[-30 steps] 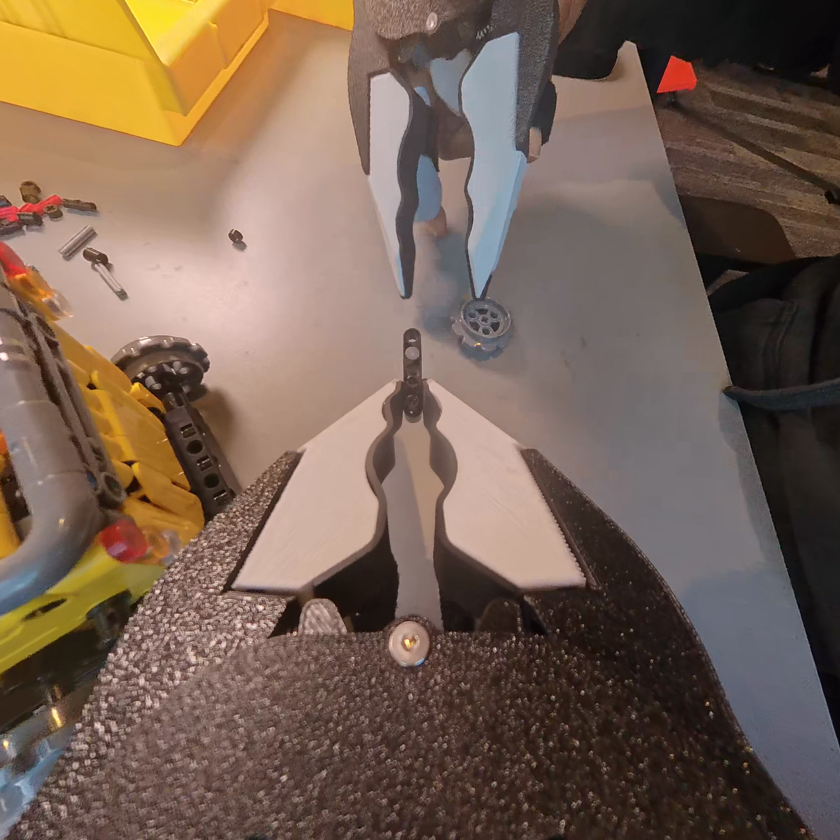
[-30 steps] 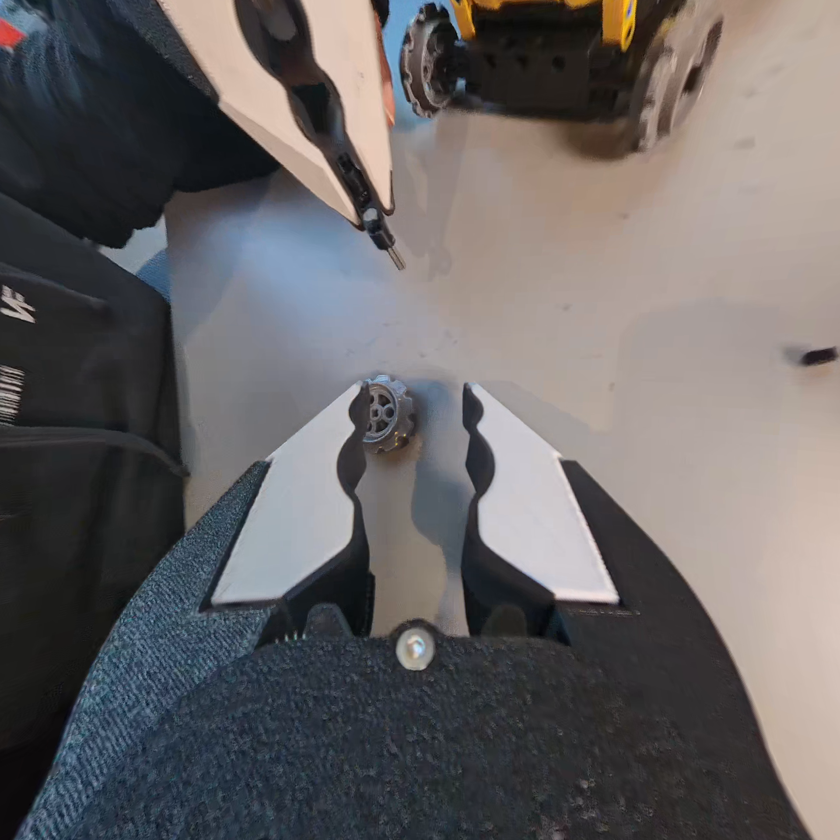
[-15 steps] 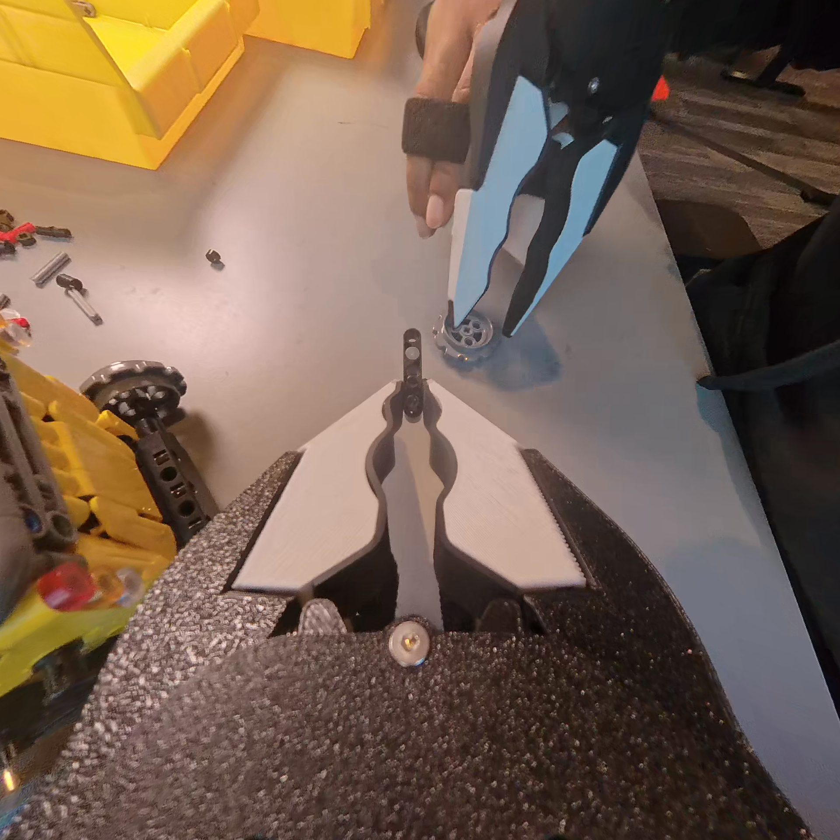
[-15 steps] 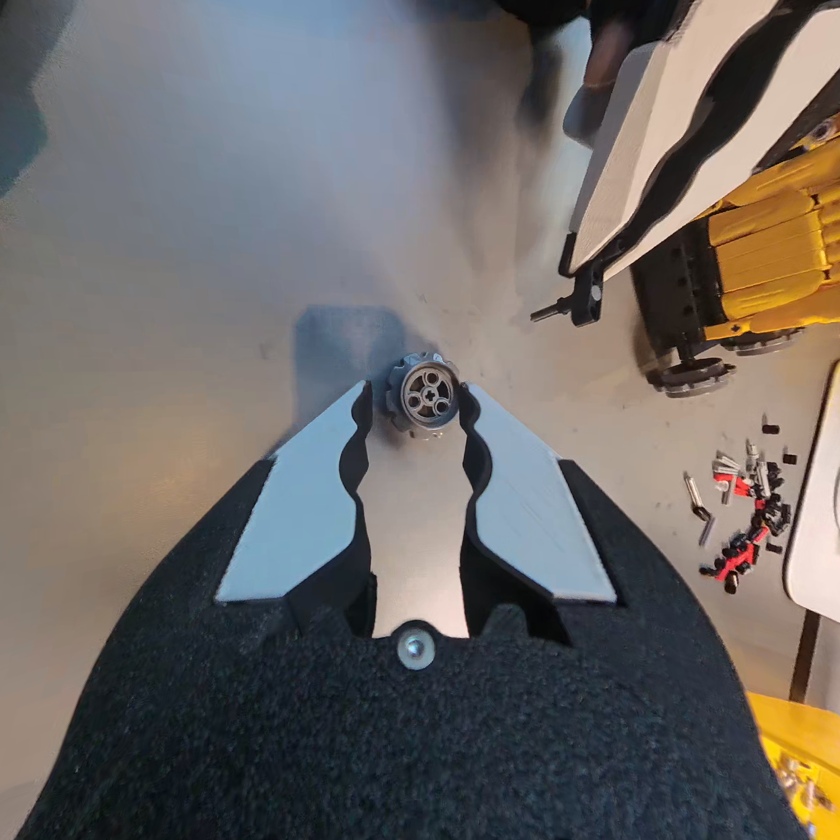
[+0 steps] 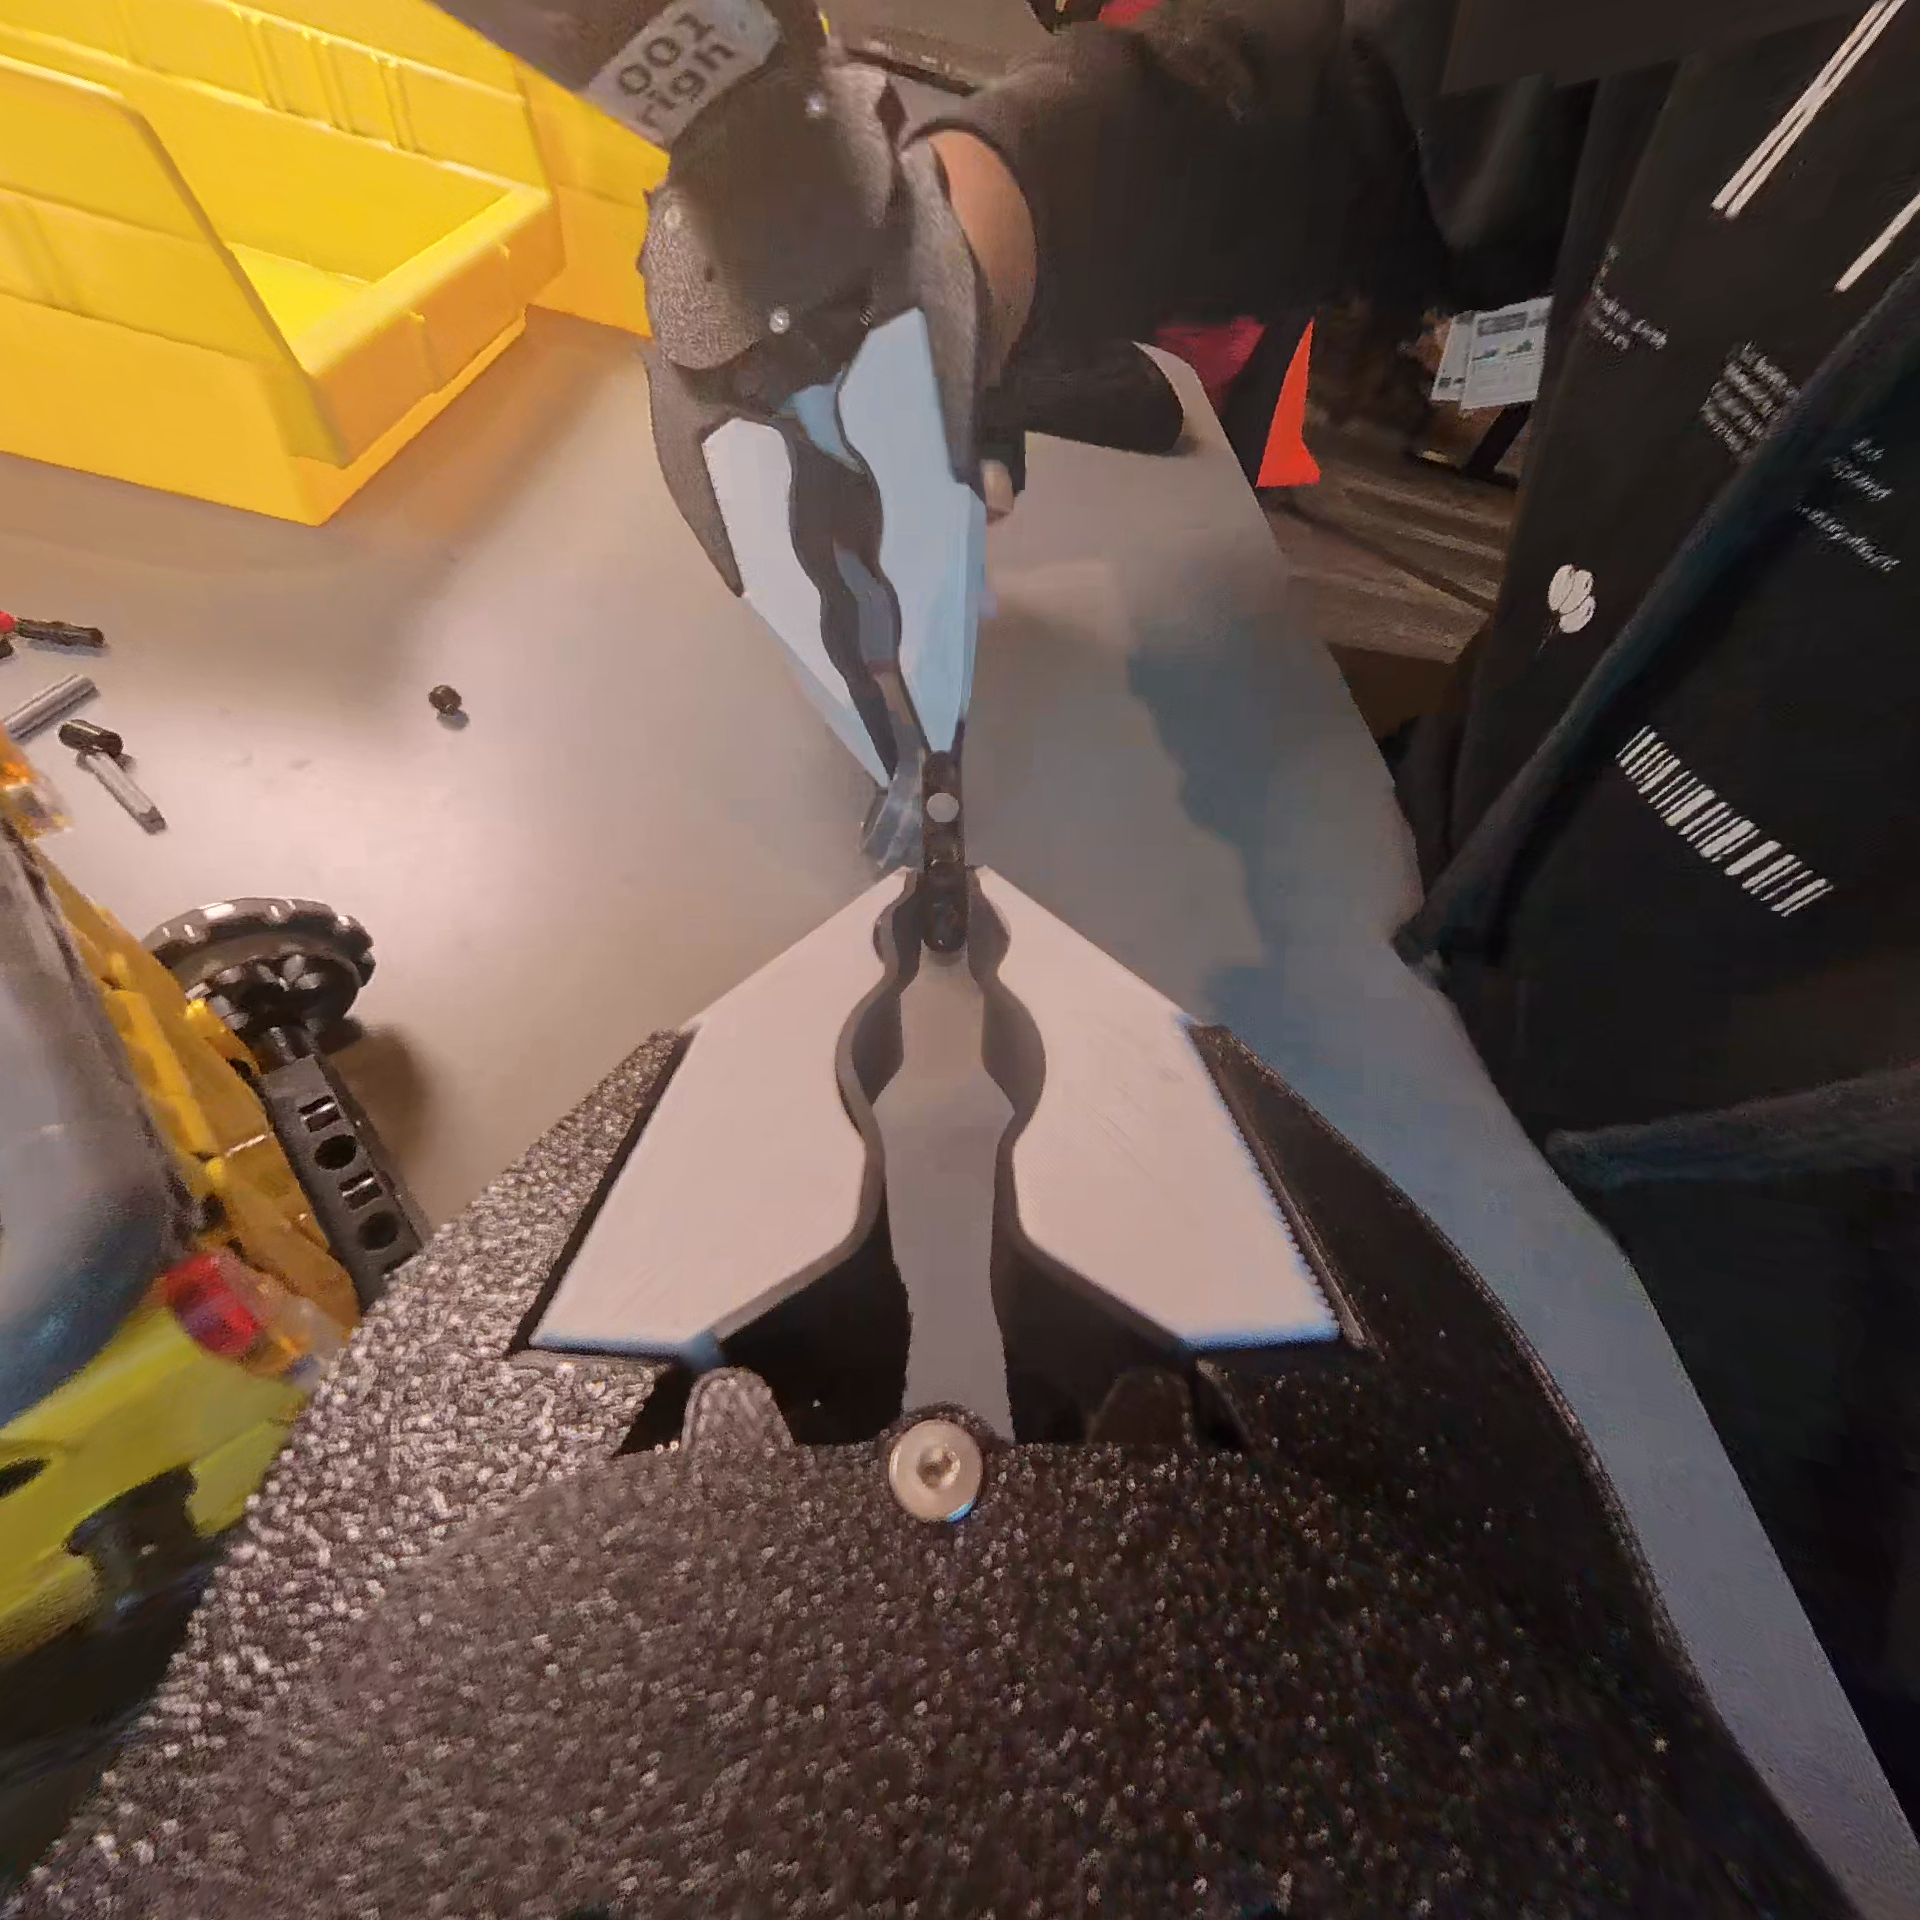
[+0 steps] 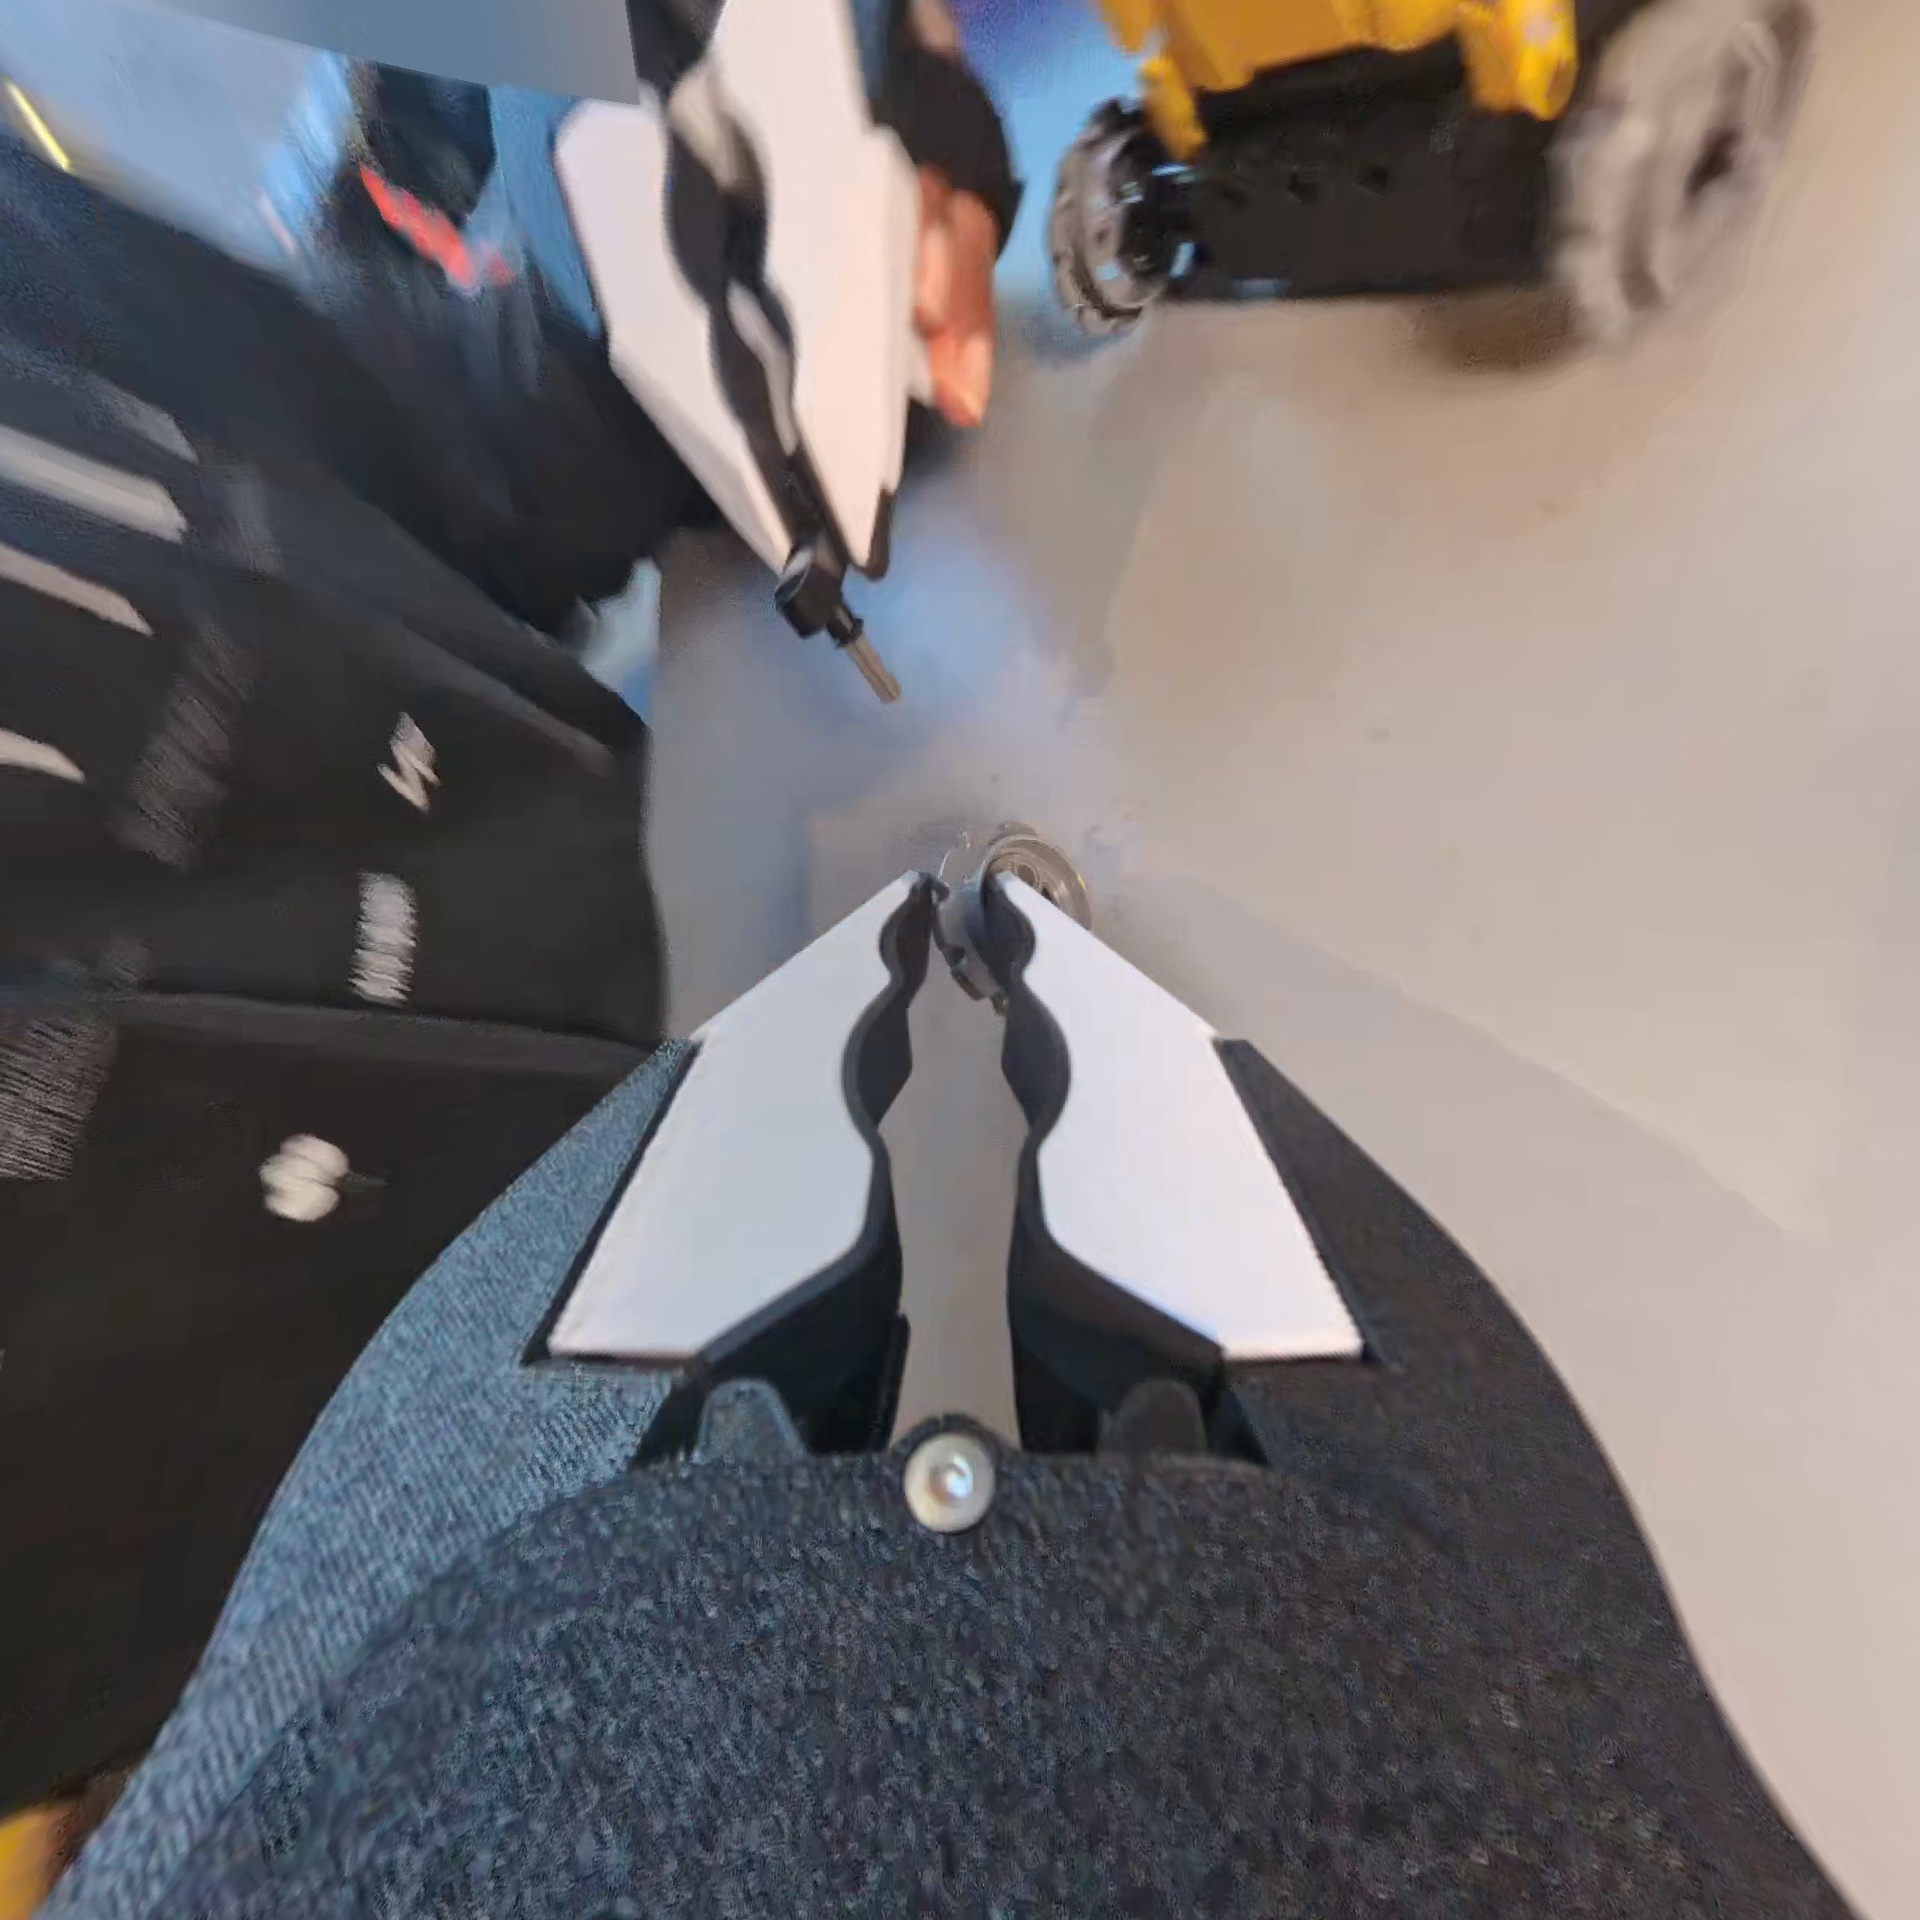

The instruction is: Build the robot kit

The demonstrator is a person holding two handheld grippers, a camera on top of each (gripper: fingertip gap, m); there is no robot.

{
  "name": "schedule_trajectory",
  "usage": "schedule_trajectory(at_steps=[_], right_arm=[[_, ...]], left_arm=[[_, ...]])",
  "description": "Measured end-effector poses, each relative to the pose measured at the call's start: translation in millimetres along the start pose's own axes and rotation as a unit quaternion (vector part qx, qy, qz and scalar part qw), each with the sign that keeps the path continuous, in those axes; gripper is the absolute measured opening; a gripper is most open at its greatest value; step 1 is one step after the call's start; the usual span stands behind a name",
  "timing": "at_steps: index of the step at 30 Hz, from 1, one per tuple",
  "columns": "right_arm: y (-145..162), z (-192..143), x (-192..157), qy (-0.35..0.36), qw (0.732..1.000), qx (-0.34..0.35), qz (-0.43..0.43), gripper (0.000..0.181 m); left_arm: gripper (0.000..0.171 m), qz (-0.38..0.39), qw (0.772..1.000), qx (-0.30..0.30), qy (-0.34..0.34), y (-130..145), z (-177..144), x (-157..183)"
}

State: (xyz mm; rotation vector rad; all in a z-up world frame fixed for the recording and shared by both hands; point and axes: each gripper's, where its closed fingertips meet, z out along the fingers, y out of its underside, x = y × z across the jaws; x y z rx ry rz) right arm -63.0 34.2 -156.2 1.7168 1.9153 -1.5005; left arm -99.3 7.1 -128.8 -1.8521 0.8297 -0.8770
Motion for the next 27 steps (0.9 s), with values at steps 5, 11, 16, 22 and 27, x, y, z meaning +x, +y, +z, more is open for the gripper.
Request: schedule_trajectory(at_steps=[5, 11, 16, 22, 27], right_arm=[[-1.3, -13.8, 20.4, -0.039, 0.981, 0.063, 0.182, 0.010], [10.4, -24.7, 44.8, 0.101, 0.986, 0.048, 0.128, 0.014], [0.8, -18.4, 33.6, 0.184, 0.982, 0.032, 0.000, 0.018], [5.6, 4.1, 2.0, 0.179, 0.981, 0.026, -0.062, 0.018], [-5.0, -18.2, -24.3, 0.211, 0.953, 0.099, -0.192, 0.023]], left_arm=[[0.005, 0.019, 0.999, -0.033, -0.010, 7.7, 3.7, 2.2], [0.005, 0.028, 0.998, -0.046, -0.026, 12.0, 9.3, -1.2], [0.005, 0.042, 0.998, -0.038, -0.034, 4.8, 11.9, 3.4], [0.005, 0.049, 0.997, -0.035, -0.042, 4.1, 19.9, 4.9], [0.005, 0.060, 0.997, -0.031, -0.047, -0.5, 31.2, 5.1]])
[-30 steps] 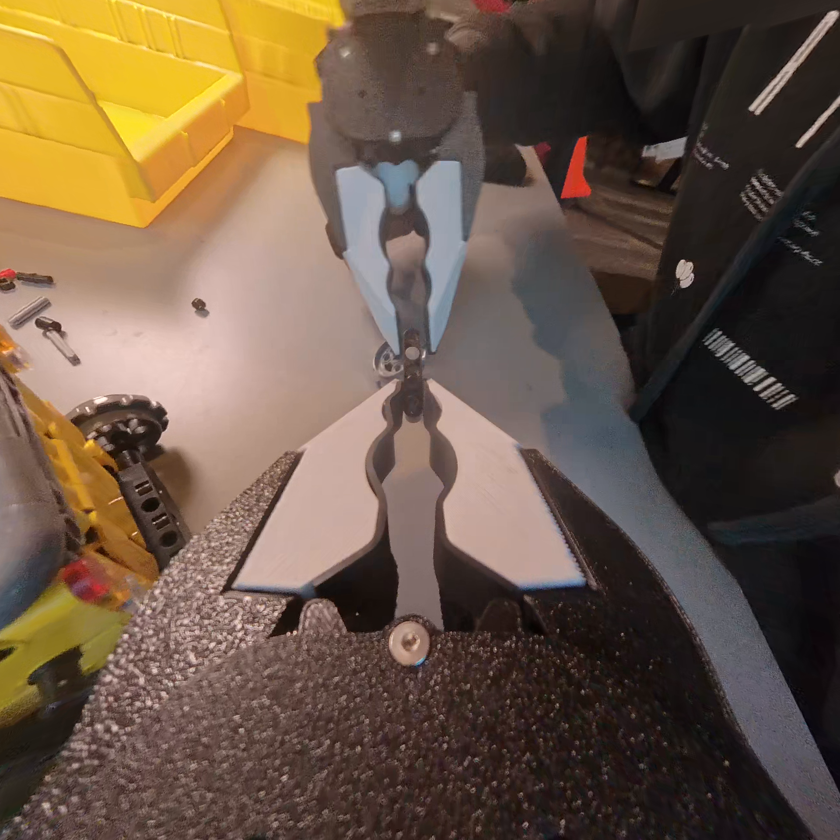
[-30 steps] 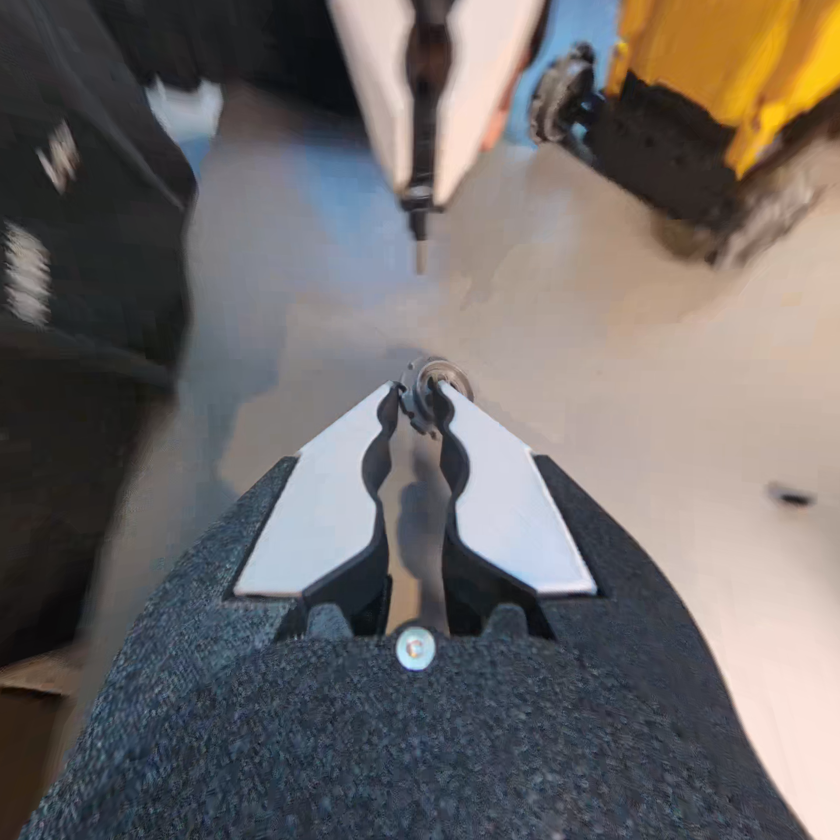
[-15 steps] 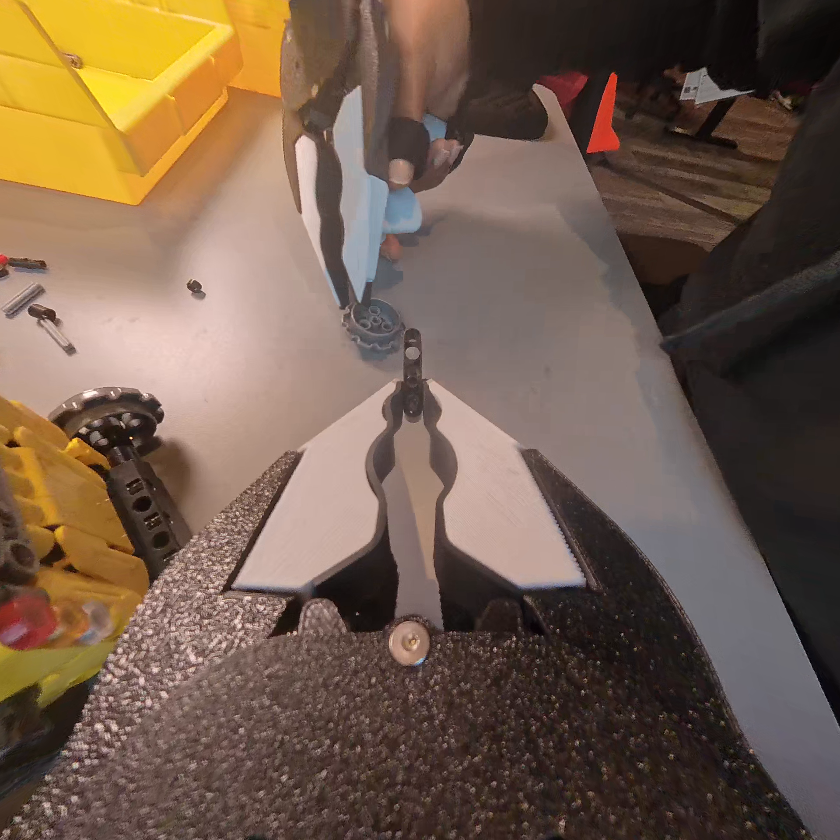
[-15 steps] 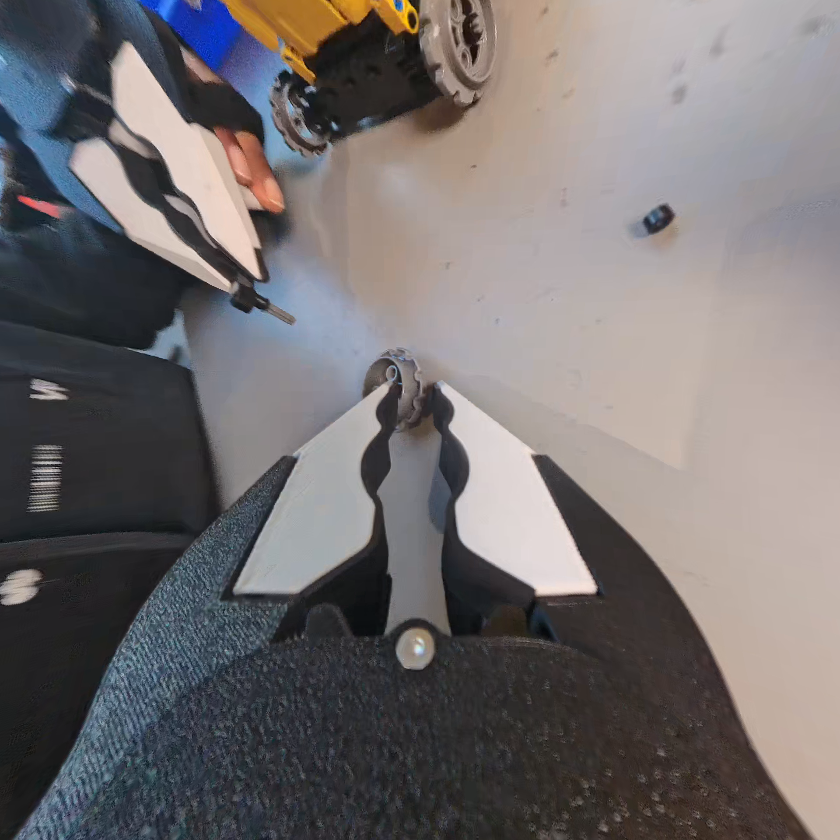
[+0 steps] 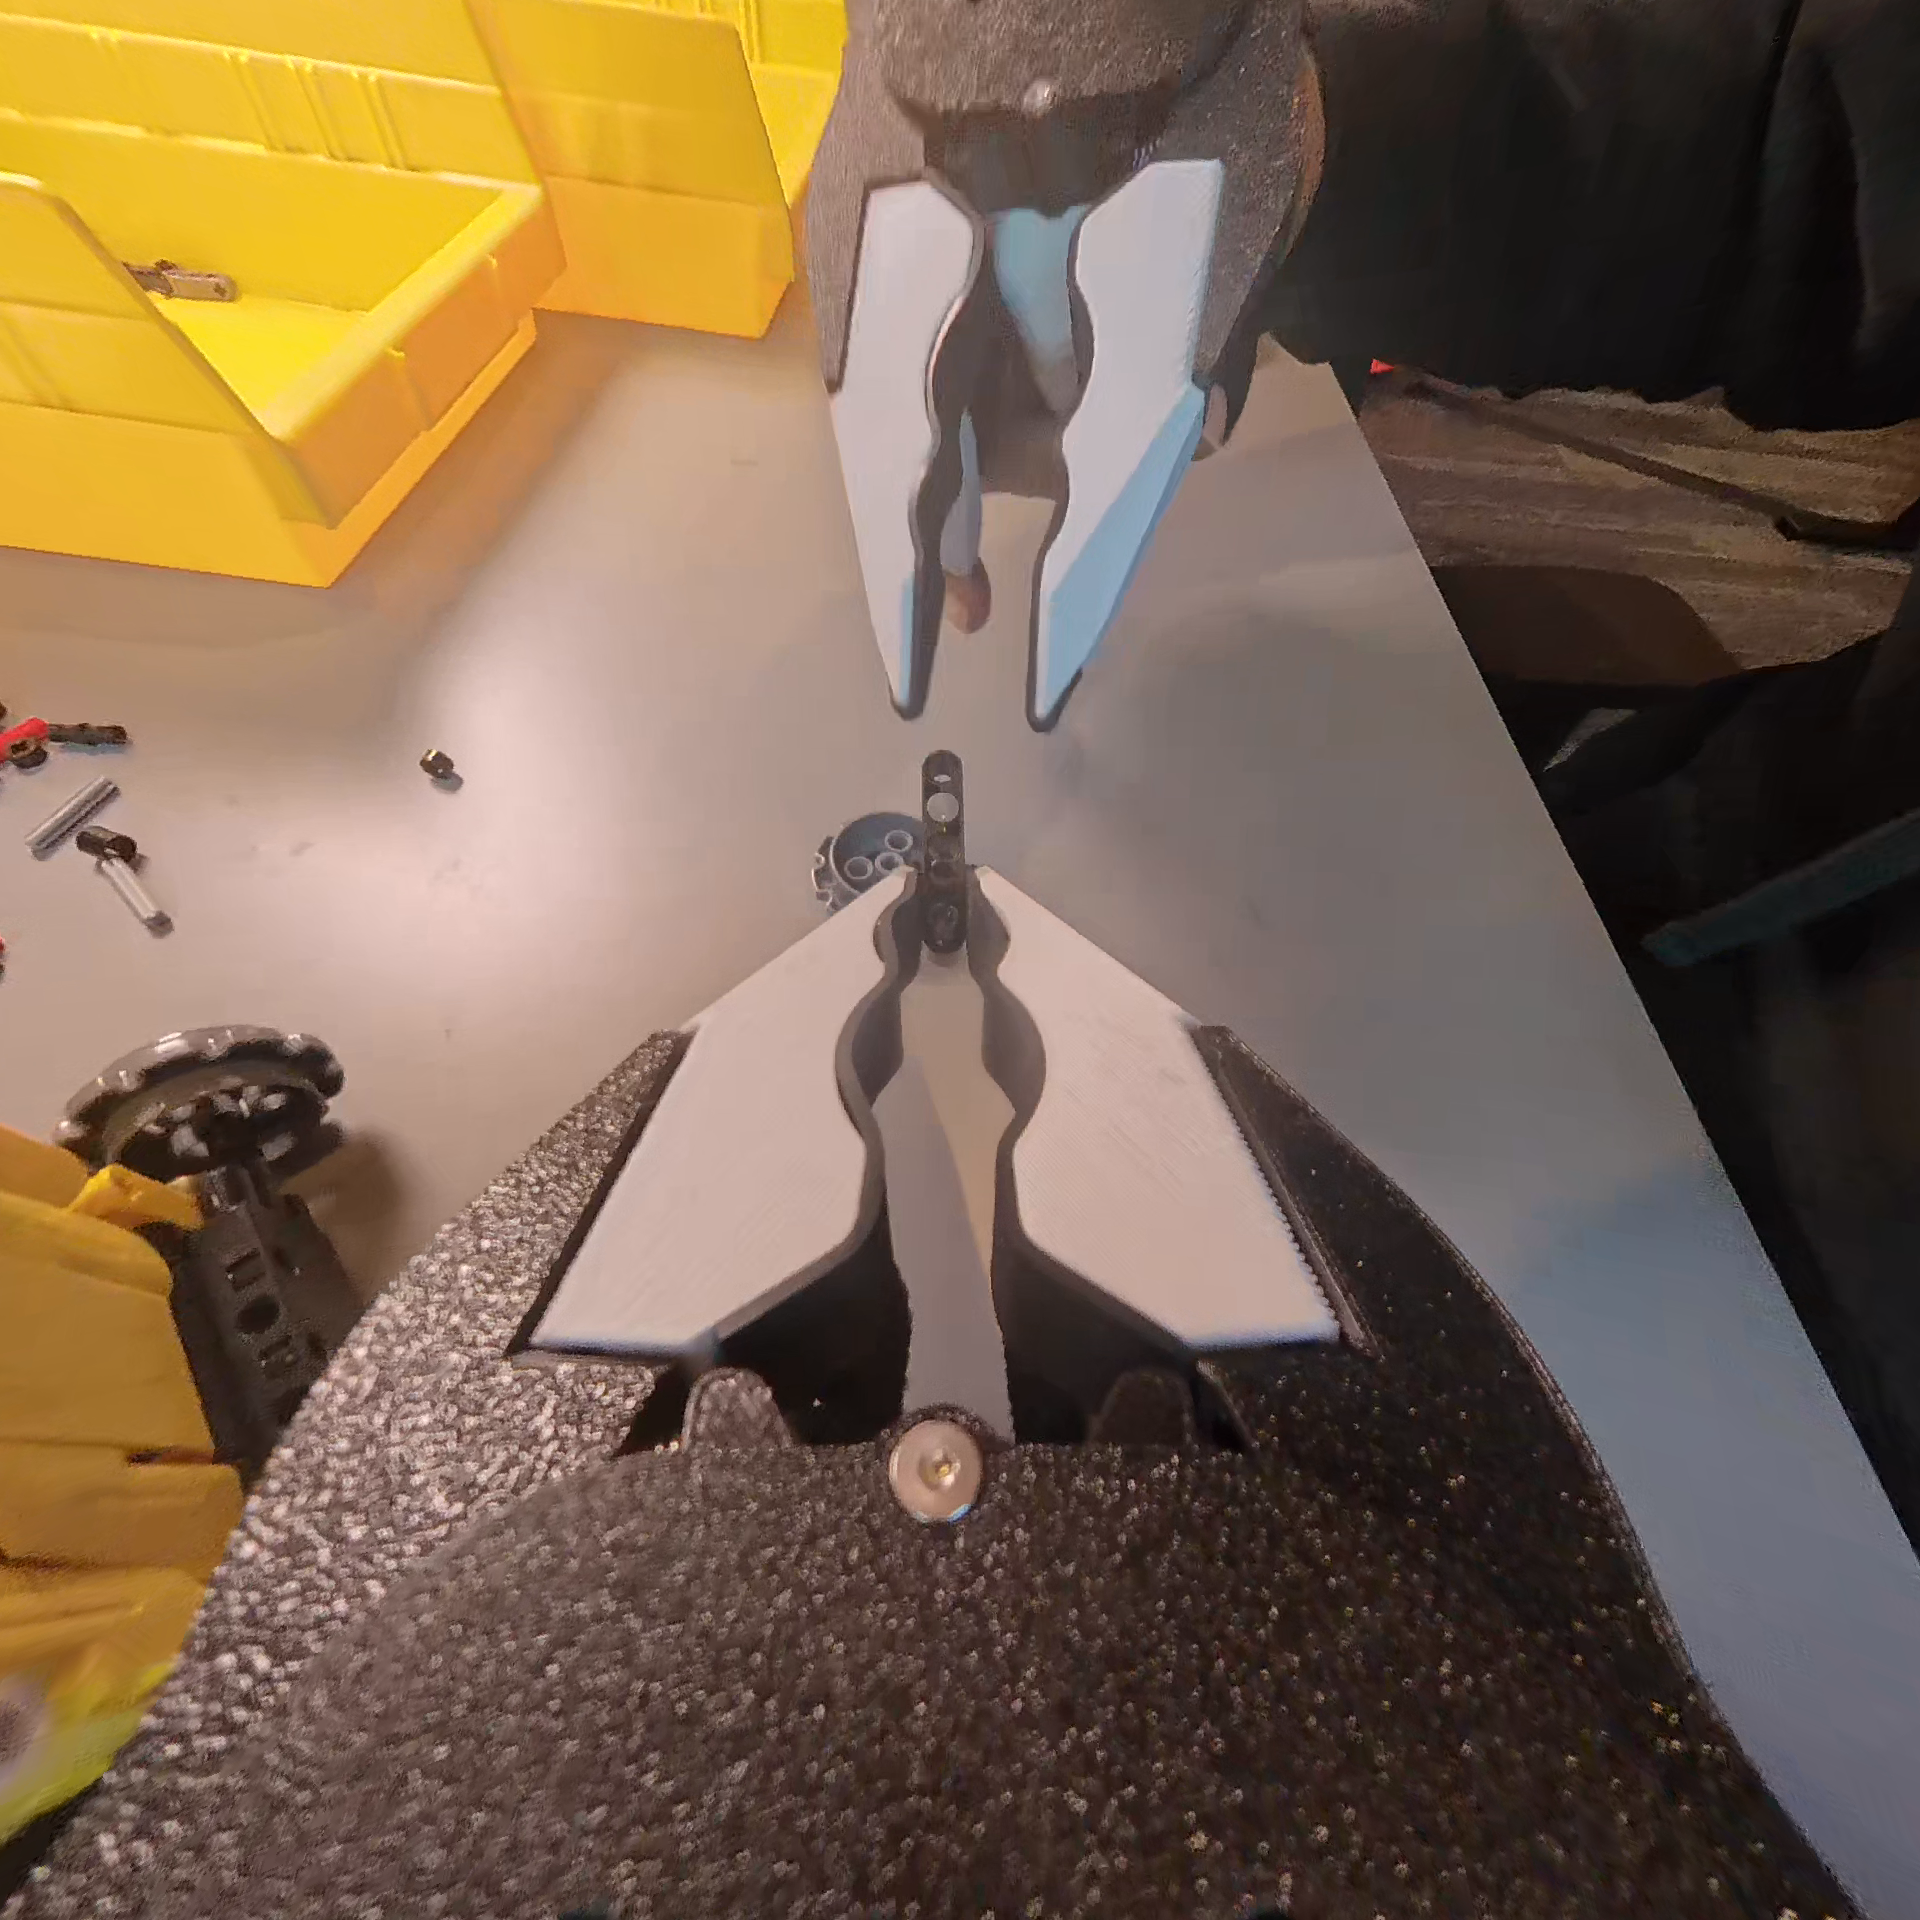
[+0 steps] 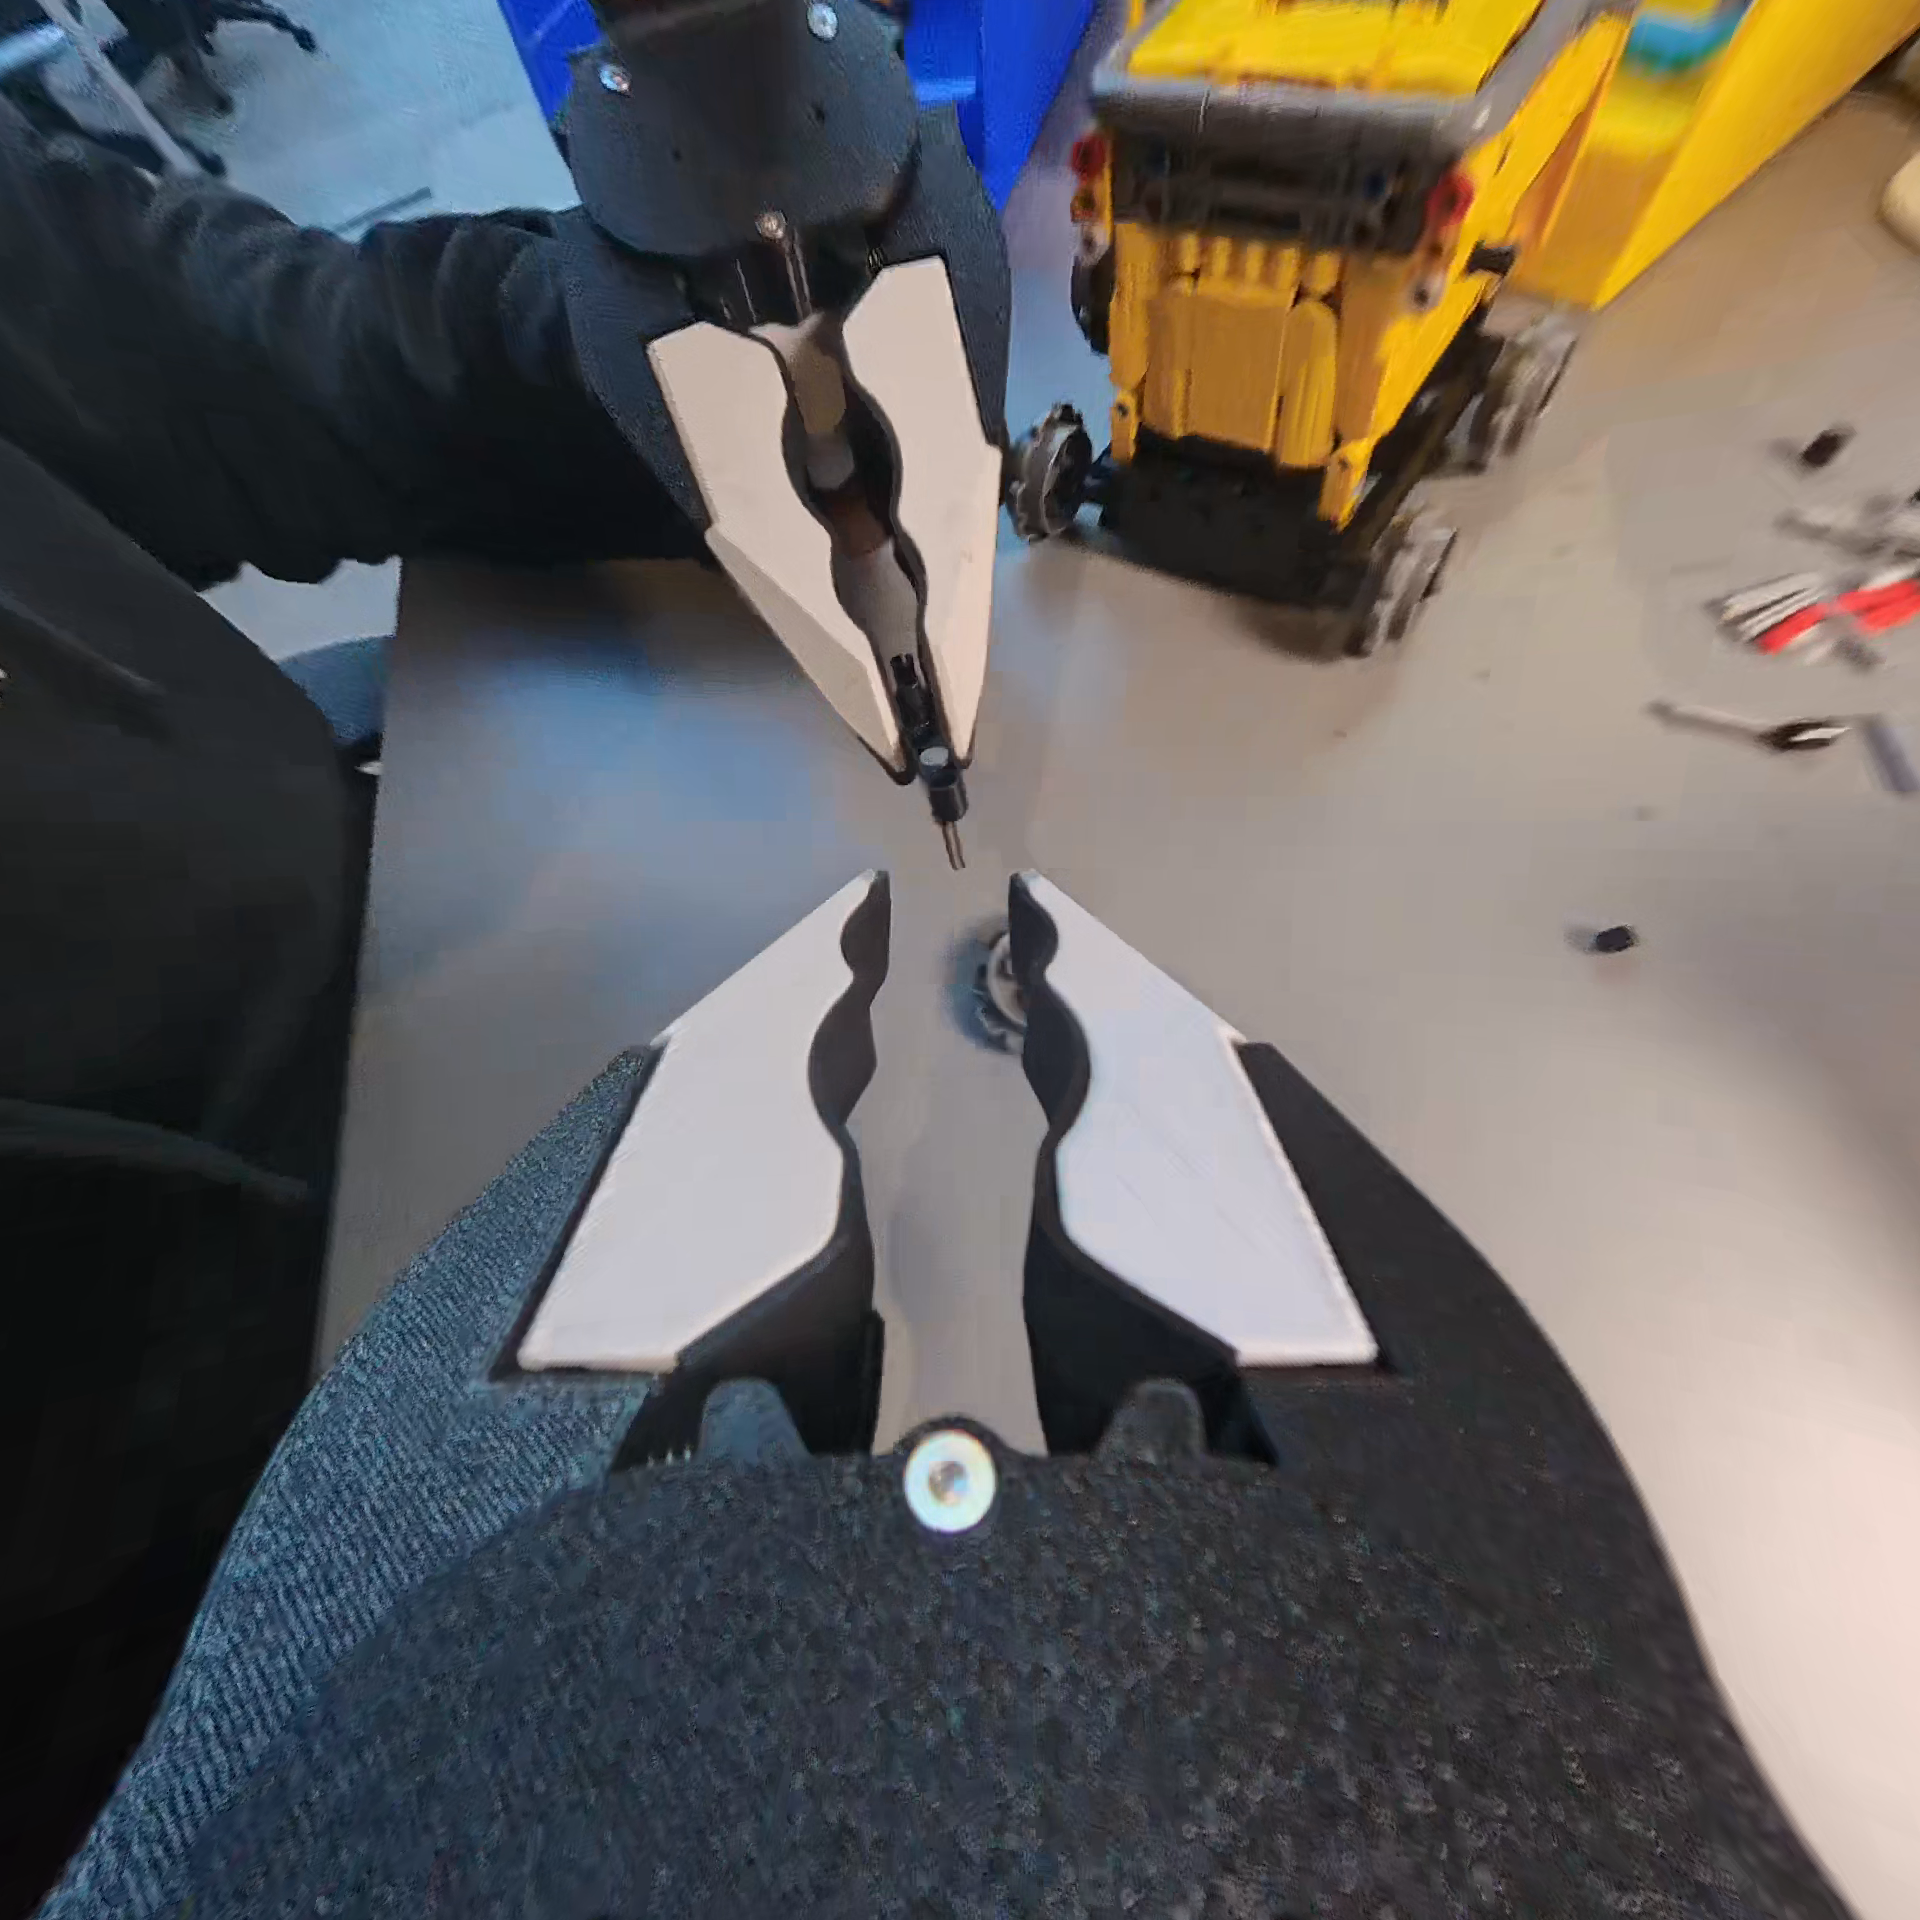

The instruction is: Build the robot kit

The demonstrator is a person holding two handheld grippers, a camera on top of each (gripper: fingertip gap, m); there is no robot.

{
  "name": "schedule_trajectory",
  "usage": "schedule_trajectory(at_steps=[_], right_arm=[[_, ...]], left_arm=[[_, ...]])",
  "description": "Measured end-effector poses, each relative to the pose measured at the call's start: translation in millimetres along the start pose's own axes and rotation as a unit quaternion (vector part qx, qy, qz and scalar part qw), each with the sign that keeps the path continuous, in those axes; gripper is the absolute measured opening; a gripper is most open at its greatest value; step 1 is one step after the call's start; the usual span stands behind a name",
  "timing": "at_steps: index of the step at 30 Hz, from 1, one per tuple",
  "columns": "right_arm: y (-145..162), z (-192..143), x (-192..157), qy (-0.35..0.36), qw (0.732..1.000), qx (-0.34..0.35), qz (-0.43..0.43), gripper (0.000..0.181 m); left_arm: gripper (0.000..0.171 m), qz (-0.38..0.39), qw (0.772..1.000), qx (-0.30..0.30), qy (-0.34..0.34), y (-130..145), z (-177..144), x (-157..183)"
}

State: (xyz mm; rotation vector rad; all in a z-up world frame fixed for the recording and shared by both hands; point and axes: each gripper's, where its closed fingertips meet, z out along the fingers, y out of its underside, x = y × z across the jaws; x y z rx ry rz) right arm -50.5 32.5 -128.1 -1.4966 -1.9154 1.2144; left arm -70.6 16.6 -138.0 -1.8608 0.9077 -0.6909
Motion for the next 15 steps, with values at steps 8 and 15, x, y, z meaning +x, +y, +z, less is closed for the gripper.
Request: schedule_trajectory(at_steps=[8, 15], right_arm=[[-3.9, -4.0, 15.9, 0.058, 0.985, 0.012, -0.161, 0.022], [-6.1, 3.1, 17.6, 0.076, 0.955, 0.033, -0.285, 0.012]], left_arm=[[0.005, 0.023, 0.999, -0.047, 0.005, -6.0, 25.0, -16.2], [0.005, 0.017, 0.998, -0.051, 0.010, 0.8, 25.0, -14.4]])
